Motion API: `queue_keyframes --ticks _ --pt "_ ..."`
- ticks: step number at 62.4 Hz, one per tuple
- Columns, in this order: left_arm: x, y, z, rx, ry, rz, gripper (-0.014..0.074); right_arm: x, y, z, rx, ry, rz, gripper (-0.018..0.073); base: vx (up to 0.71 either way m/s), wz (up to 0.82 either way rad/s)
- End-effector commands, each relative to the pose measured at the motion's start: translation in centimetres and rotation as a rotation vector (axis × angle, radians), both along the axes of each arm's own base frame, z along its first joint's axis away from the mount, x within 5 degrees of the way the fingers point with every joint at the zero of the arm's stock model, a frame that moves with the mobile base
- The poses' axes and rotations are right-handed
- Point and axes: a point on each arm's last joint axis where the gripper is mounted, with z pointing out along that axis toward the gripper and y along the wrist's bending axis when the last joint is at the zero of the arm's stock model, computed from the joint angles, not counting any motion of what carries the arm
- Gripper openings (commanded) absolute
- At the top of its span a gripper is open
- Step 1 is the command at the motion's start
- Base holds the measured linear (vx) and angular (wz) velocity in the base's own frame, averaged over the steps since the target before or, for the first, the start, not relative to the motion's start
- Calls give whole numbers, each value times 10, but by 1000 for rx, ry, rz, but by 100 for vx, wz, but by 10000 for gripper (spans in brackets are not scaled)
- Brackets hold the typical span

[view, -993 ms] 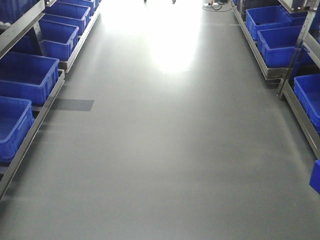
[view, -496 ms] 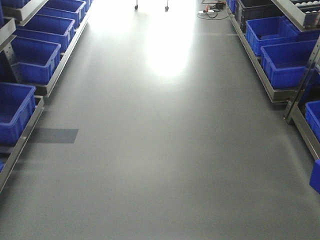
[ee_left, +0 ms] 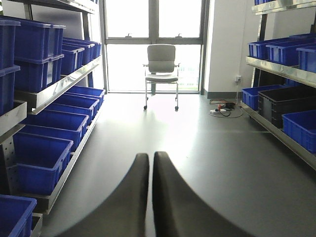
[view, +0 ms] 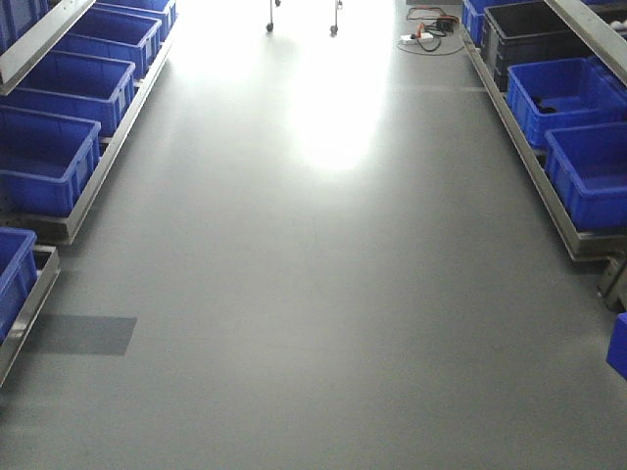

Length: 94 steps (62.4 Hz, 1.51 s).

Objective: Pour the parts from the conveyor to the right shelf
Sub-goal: 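Drive into the aisle between shelves of blue bins, then turn the base to face an empty blue bin on the shelf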

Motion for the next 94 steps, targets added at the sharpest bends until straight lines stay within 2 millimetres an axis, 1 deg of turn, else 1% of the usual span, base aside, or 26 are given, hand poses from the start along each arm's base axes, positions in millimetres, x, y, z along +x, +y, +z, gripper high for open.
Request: queue_keyframes --ticks 1,28,42,65,94 --pt "0 0 -3 -10 -58 -2 -6 1 -1 15 8 -91 -12 -5 61 7" --pt "0 0 -3 -10 -58 -2 -6 1 -1 15 8 -91 -12 -5 55 7" --pt "0 0 -3 -10 -58 -2 -6 1 -1 15 8 -91 -12 -5 43 36" --pt "0 0 -3 -10 -58 -2 -6 1 -1 15 8 -91 -12 -5 33 90" --pt "0 0 -3 -10 -58 -2 -6 1 -1 15 8 -91 -12 -5 21 86"
